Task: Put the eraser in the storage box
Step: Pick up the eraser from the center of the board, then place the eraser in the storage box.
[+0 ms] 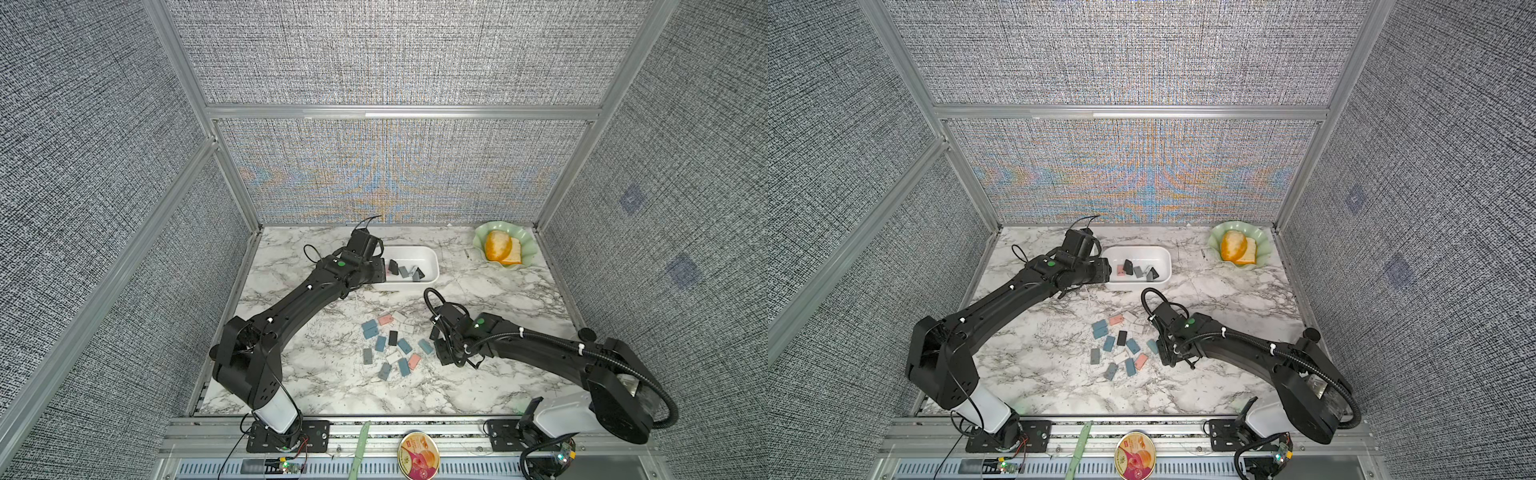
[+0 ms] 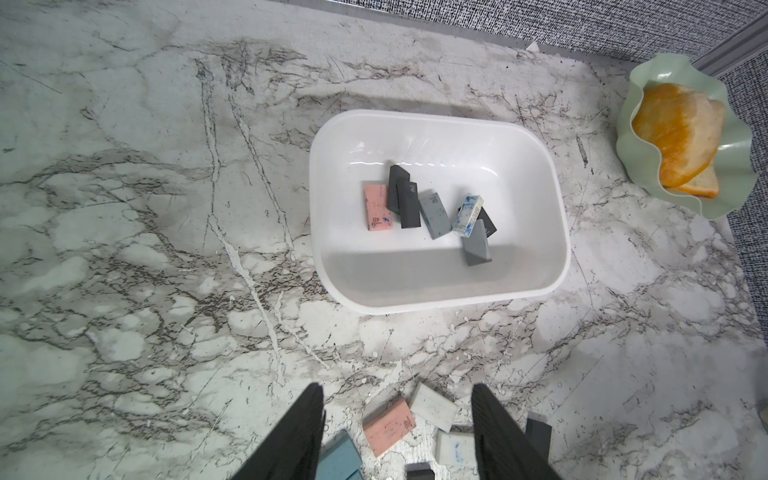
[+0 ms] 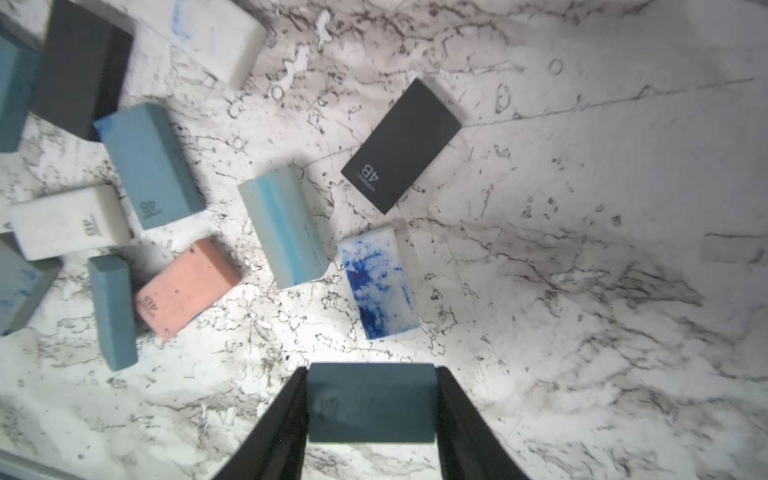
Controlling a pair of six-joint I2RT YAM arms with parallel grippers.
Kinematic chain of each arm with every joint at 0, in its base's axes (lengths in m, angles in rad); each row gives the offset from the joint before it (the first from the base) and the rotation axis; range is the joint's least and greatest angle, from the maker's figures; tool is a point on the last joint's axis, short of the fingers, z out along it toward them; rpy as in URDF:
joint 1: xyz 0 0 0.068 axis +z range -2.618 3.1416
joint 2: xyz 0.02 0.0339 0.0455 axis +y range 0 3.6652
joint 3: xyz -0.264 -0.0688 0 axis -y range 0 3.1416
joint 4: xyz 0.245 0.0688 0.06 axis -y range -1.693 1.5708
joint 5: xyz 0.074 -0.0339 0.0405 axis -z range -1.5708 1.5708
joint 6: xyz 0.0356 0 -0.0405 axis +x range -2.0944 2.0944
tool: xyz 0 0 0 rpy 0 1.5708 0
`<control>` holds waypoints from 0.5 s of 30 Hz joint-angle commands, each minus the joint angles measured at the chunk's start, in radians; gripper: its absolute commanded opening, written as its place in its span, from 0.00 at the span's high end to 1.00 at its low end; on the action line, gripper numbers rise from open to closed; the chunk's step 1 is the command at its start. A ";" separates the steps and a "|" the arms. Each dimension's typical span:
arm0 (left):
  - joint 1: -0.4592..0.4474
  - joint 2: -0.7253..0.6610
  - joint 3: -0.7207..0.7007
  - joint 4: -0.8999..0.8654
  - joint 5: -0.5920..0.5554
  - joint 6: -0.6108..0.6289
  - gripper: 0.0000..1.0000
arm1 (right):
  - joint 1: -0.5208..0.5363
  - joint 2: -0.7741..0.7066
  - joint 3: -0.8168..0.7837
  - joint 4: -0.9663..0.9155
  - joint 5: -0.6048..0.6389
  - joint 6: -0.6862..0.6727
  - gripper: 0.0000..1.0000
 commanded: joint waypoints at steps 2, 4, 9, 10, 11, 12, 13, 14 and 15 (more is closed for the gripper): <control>0.000 -0.012 -0.007 0.005 -0.020 -0.006 0.41 | -0.023 -0.008 0.048 -0.062 0.004 -0.011 0.52; 0.000 -0.017 -0.015 0.008 -0.022 -0.006 0.41 | -0.042 -0.005 0.075 -0.068 -0.012 -0.025 0.52; 0.000 -0.026 -0.035 0.021 -0.025 -0.010 0.41 | -0.112 0.027 0.172 -0.076 -0.053 -0.076 0.52; 0.000 -0.027 -0.036 0.020 -0.026 -0.011 0.41 | -0.127 0.042 0.196 -0.078 -0.062 -0.090 0.52; 0.000 -0.029 -0.039 0.019 -0.030 -0.014 0.41 | -0.142 0.058 0.220 -0.081 -0.071 -0.103 0.52; 0.000 -0.032 -0.044 0.020 -0.030 -0.016 0.41 | -0.157 0.074 0.240 -0.084 -0.076 -0.113 0.51; 0.000 -0.037 -0.053 0.025 -0.031 -0.018 0.41 | -0.173 0.093 0.263 -0.086 -0.080 -0.123 0.51; 0.000 -0.044 -0.063 0.033 -0.031 -0.021 0.41 | -0.187 0.113 0.288 -0.085 -0.086 -0.137 0.52; 0.000 -0.048 -0.070 0.037 -0.033 -0.023 0.41 | -0.199 0.131 0.310 -0.086 -0.089 -0.148 0.51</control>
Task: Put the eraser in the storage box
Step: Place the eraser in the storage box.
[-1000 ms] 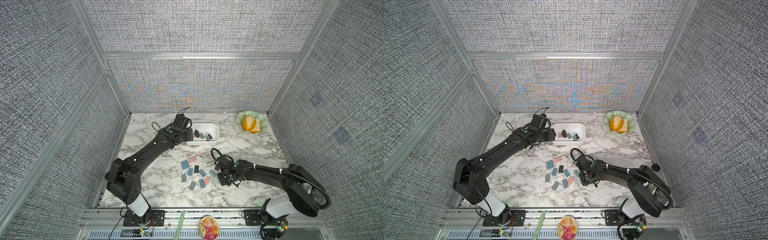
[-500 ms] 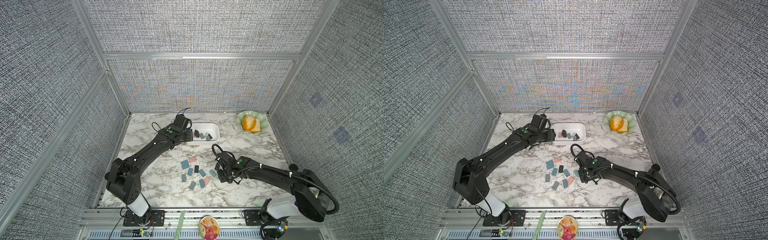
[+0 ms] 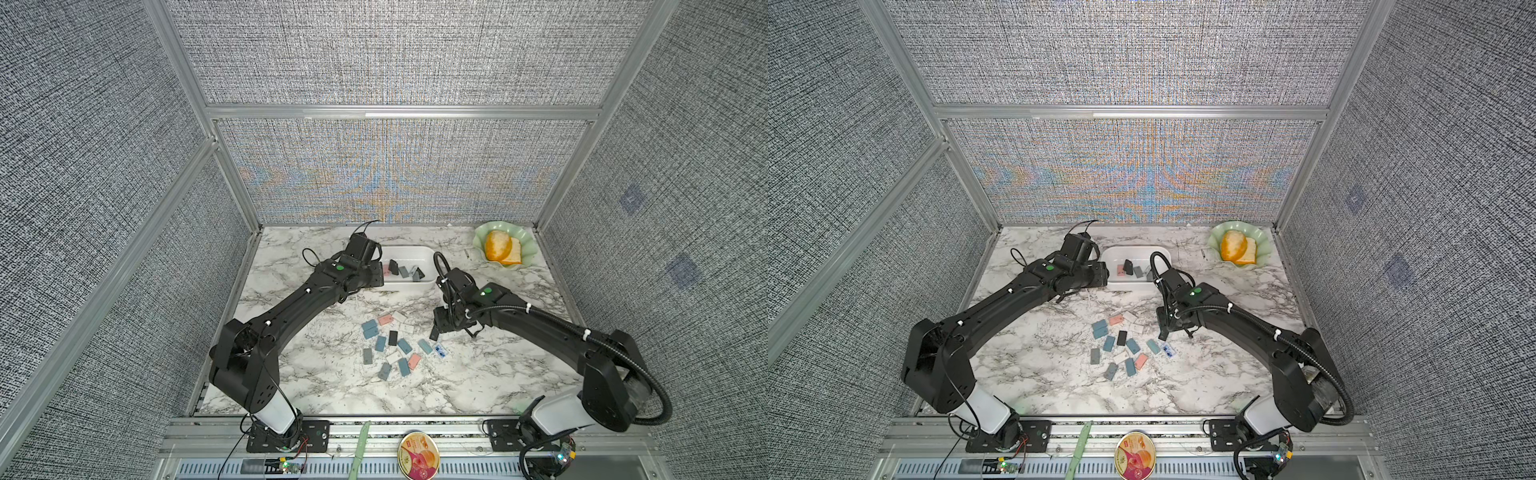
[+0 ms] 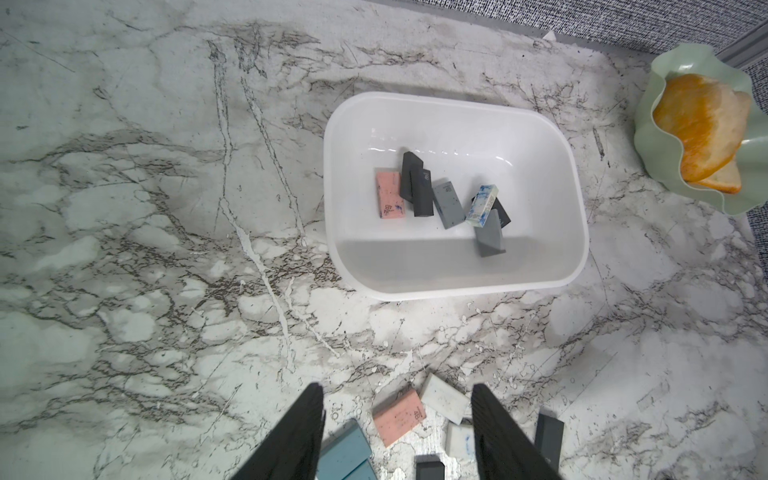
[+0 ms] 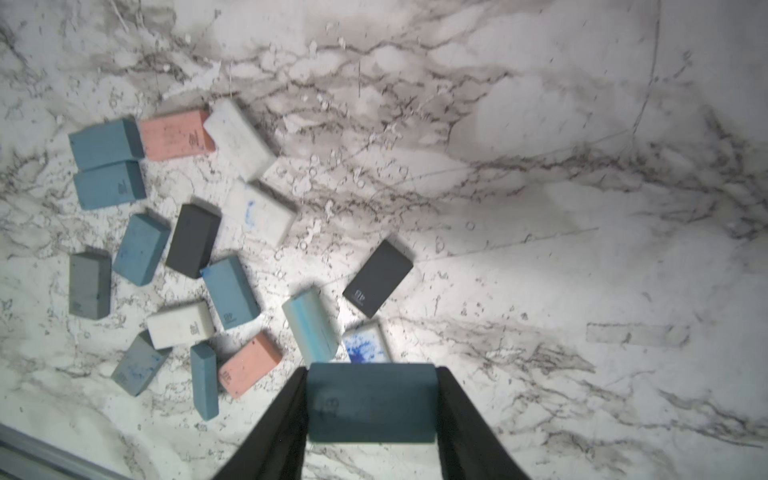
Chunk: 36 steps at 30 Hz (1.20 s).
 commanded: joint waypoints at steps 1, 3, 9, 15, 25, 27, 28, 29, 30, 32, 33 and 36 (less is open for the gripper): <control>0.000 -0.020 -0.019 0.033 -0.016 -0.005 0.41 | -0.035 0.052 0.072 -0.021 -0.031 -0.062 0.51; 0.000 -0.025 -0.024 0.031 -0.024 -0.004 0.41 | -0.056 0.094 0.133 -0.025 -0.031 -0.086 0.52; 0.000 -0.049 -0.026 0.015 -0.028 -0.006 0.41 | -0.114 0.228 0.330 -0.036 -0.037 -0.140 0.52; 0.000 -0.111 -0.069 0.037 -0.019 -0.018 0.41 | -0.158 0.404 0.552 -0.038 -0.053 -0.169 0.52; 0.000 -0.184 -0.137 0.058 0.019 -0.047 0.41 | -0.199 0.705 0.916 -0.082 -0.093 -0.173 0.51; 0.000 -0.196 -0.153 0.062 0.023 -0.054 0.41 | -0.202 0.743 0.957 -0.081 -0.097 -0.167 0.51; 0.000 -0.202 -0.159 0.064 0.025 -0.057 0.41 | -0.202 0.759 0.974 -0.080 -0.097 -0.166 0.51; 0.000 -0.206 -0.164 0.067 0.026 -0.060 0.41 | -0.204 0.779 0.995 -0.080 -0.096 -0.162 0.51; 0.000 -0.211 -0.171 0.067 0.027 -0.061 0.41 | -0.205 0.796 1.013 -0.081 -0.097 -0.158 0.51; 0.000 -0.220 -0.181 0.067 0.023 -0.066 0.41 | -0.205 0.825 1.043 -0.074 -0.097 -0.148 0.51; 0.000 -0.223 -0.185 0.067 0.021 -0.068 0.41 | -0.205 0.838 1.056 -0.068 -0.097 -0.141 0.51; 0.000 -0.231 -0.192 0.065 0.021 -0.072 0.41 | -0.205 0.876 1.087 -0.059 -0.104 -0.125 0.50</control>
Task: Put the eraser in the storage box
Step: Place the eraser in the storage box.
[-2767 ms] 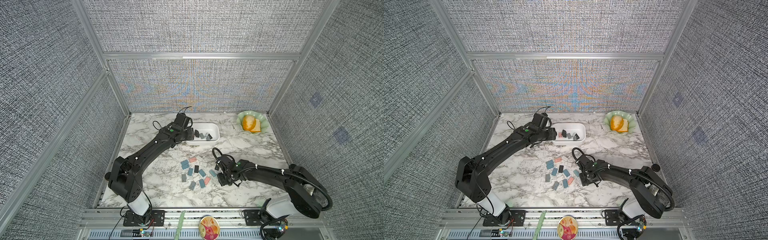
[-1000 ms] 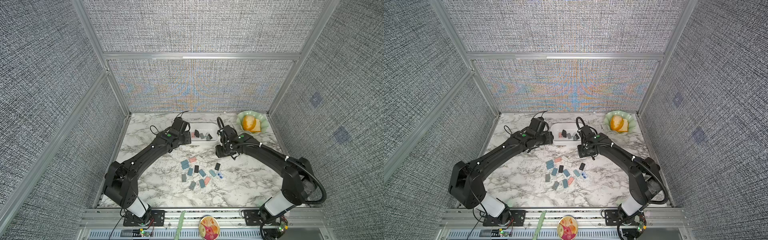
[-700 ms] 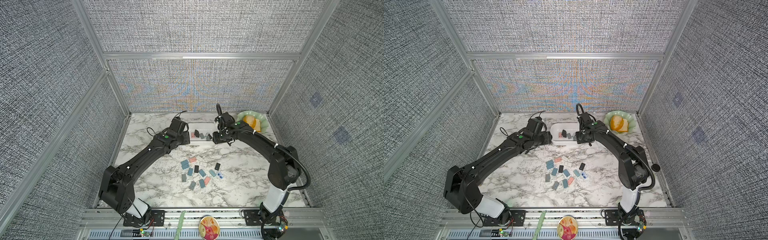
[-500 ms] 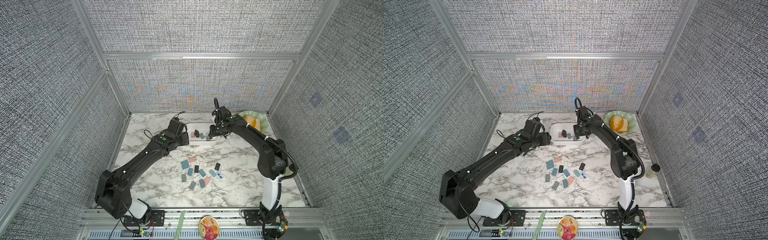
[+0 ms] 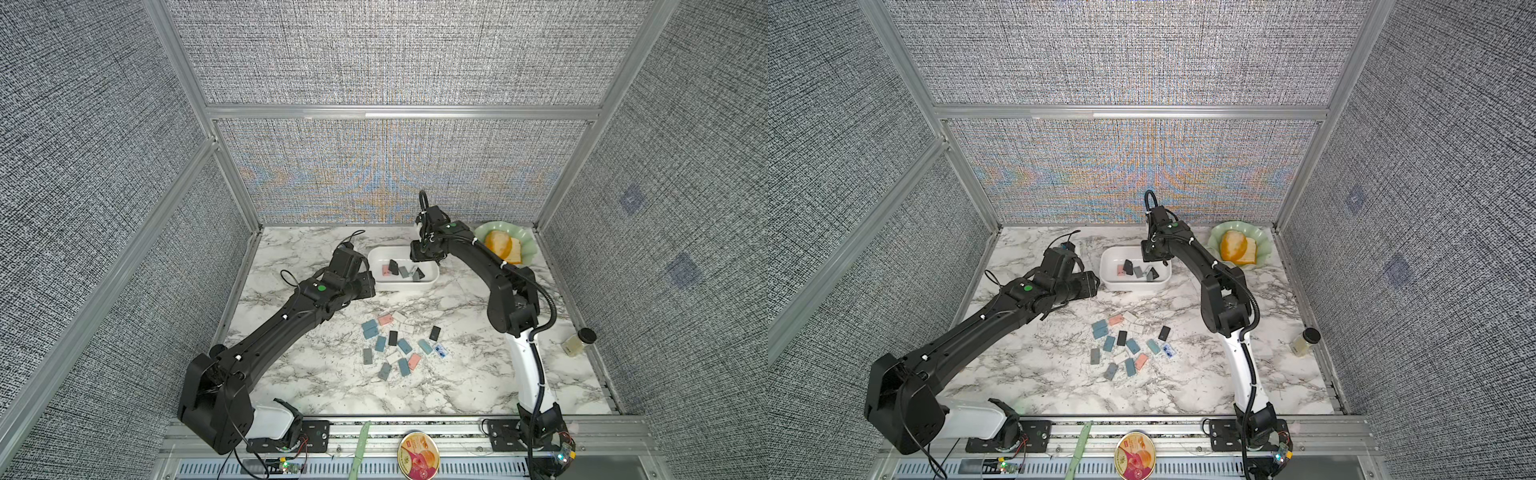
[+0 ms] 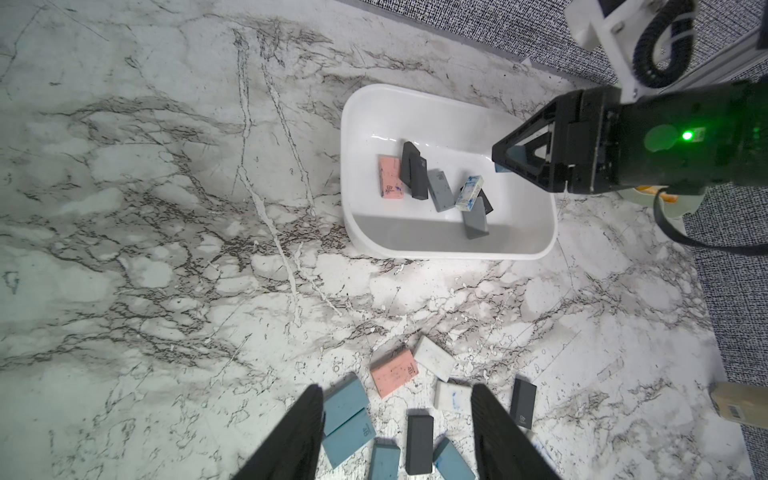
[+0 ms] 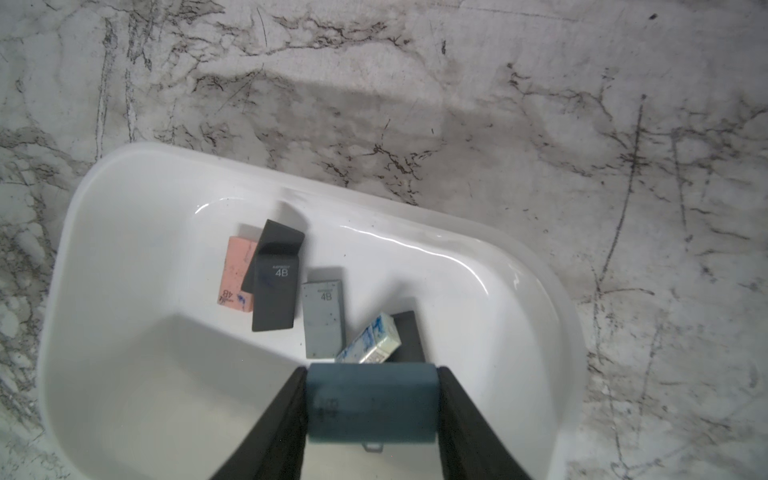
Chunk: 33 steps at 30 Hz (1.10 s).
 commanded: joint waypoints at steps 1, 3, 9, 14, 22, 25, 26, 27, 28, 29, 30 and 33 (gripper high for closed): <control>0.000 -0.011 -0.005 0.019 0.000 -0.015 0.42 | -0.001 0.029 0.028 0.003 -0.011 0.026 0.50; 0.000 -0.017 -0.008 0.017 -0.003 -0.016 0.42 | 0.000 0.044 0.035 0.009 -0.014 0.035 0.50; 0.000 -0.026 -0.017 0.016 -0.007 -0.016 0.41 | -0.001 0.060 0.029 0.027 -0.010 0.053 0.42; 0.000 -0.026 -0.023 0.017 -0.008 -0.021 0.42 | 0.000 0.056 0.032 0.028 -0.008 0.052 0.35; -0.001 -0.039 -0.049 0.003 0.002 -0.009 0.42 | 0.004 -0.044 -0.010 0.028 -0.019 0.045 0.35; -0.003 -0.039 -0.067 -0.031 0.012 -0.009 0.42 | 0.014 -0.124 -0.059 0.042 -0.023 0.037 0.35; -0.006 -0.036 -0.074 -0.041 0.012 -0.013 0.41 | 0.017 -0.149 -0.076 0.048 -0.021 0.035 0.35; -0.012 -0.037 -0.083 -0.051 0.013 -0.017 0.41 | 0.022 -0.183 -0.100 0.056 -0.016 0.033 0.35; -0.021 -0.036 -0.094 -0.057 0.011 -0.024 0.41 | 0.025 -0.215 -0.124 0.064 -0.013 0.032 0.35; -0.028 -0.036 -0.104 -0.058 0.011 -0.028 0.42 | 0.028 -0.243 -0.147 0.073 -0.011 0.031 0.35; -0.036 -0.036 -0.116 -0.058 0.011 -0.033 0.42 | 0.032 -0.279 -0.172 0.081 -0.011 0.030 0.35; -0.055 -0.025 -0.141 -0.065 0.007 -0.043 0.41 | 0.043 -0.383 -0.260 0.111 -0.003 0.031 0.35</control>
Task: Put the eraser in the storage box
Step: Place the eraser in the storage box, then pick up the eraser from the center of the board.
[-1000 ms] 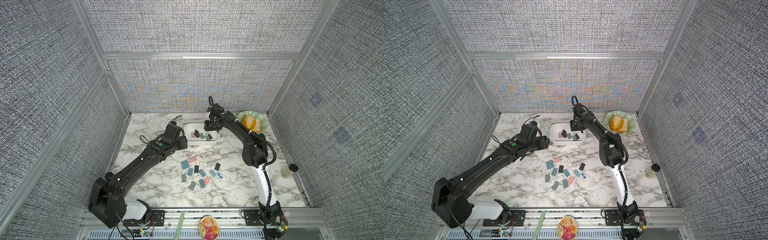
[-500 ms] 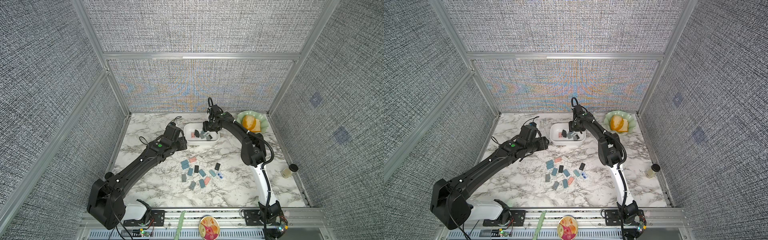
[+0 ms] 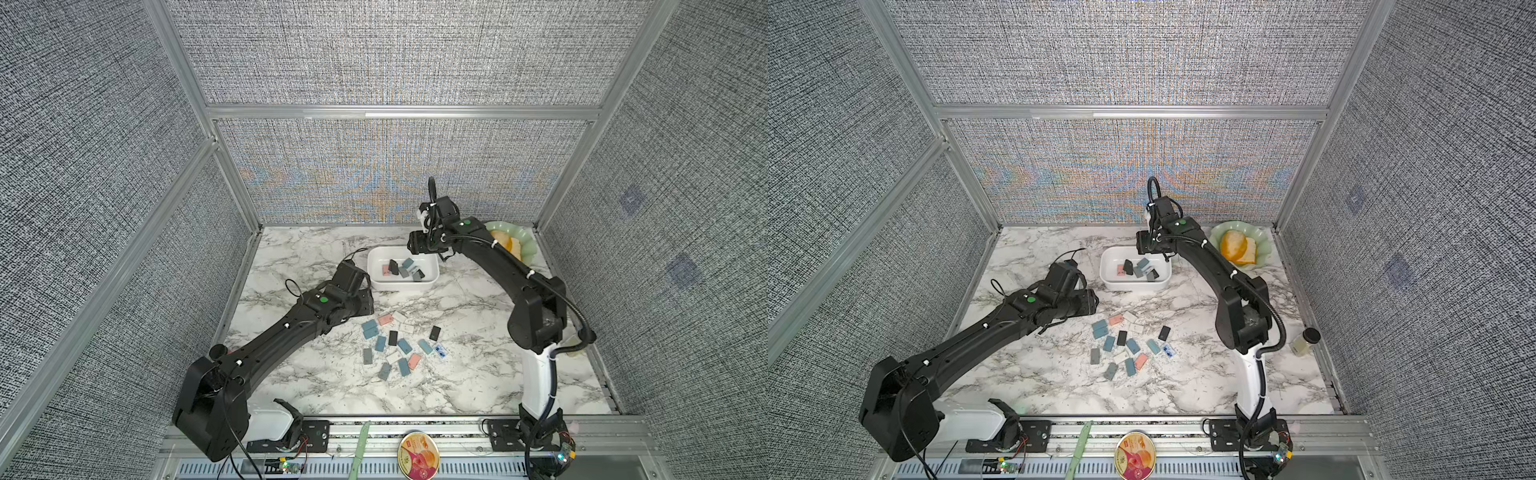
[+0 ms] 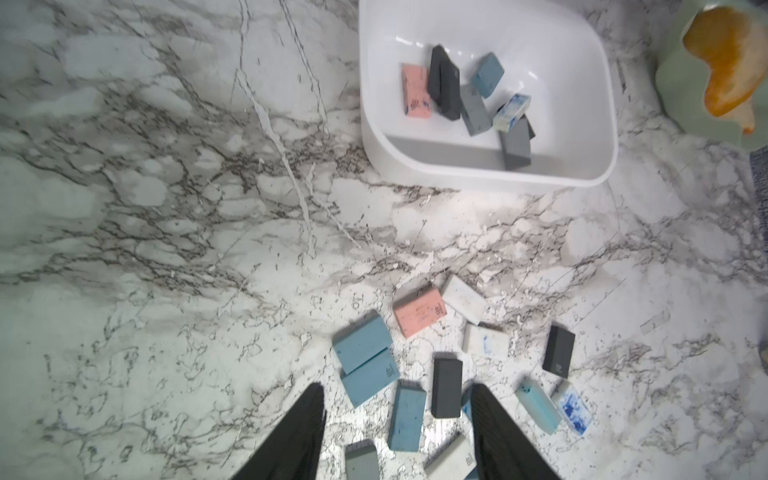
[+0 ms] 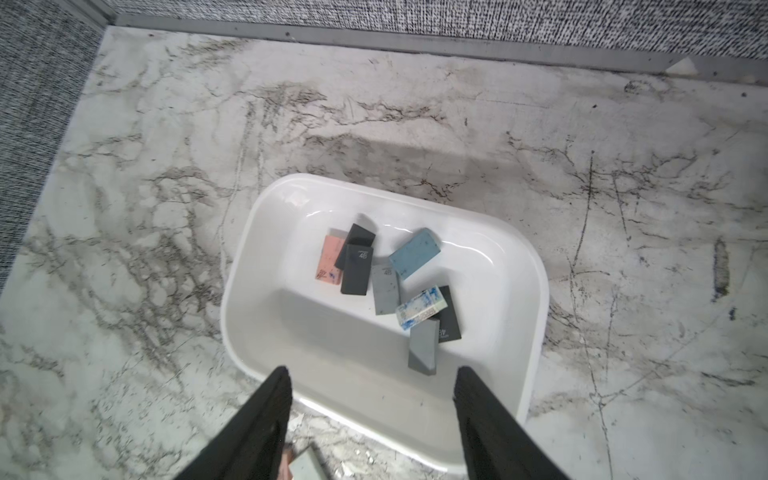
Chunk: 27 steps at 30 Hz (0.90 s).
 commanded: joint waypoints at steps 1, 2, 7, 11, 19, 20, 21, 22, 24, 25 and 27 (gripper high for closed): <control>-0.011 0.014 -0.020 -0.020 -0.001 -0.017 0.41 | 0.008 -0.095 -0.077 0.044 0.012 -0.008 0.35; -0.015 0.022 -0.027 -0.021 -0.004 -0.017 0.41 | 0.010 -0.126 -0.108 0.054 0.013 -0.007 0.35; -0.019 0.101 -0.032 -0.023 -0.027 0.039 0.40 | 0.019 -0.290 -0.277 0.098 0.019 0.001 0.34; -0.018 0.192 0.005 -0.041 -0.073 0.108 0.40 | 0.019 -0.400 -0.395 0.119 0.031 0.006 0.34; -0.019 0.352 0.089 -0.038 -0.066 0.181 0.40 | 0.019 -0.518 -0.548 0.132 0.072 0.021 0.33; -0.020 0.367 0.097 -0.033 -0.064 0.186 0.40 | 0.020 -0.525 -0.559 0.132 0.074 0.024 0.33; -0.020 0.380 0.102 -0.027 -0.063 0.192 0.40 | 0.019 -0.530 -0.568 0.134 0.077 0.025 0.33; -0.020 0.391 0.108 -0.027 -0.061 0.196 0.40 | 0.018 -0.535 -0.574 0.133 0.078 0.026 0.33; -0.019 0.411 0.112 -0.022 -0.057 0.210 0.40 | 0.019 -0.541 -0.587 0.134 0.081 0.027 0.33; -0.020 0.417 0.112 -0.019 -0.053 0.216 0.40 | 0.019 -0.544 -0.590 0.135 0.082 0.027 0.33; -0.019 0.429 0.112 -0.015 -0.037 0.228 0.40 | 0.017 -0.550 -0.598 0.138 0.083 0.029 0.33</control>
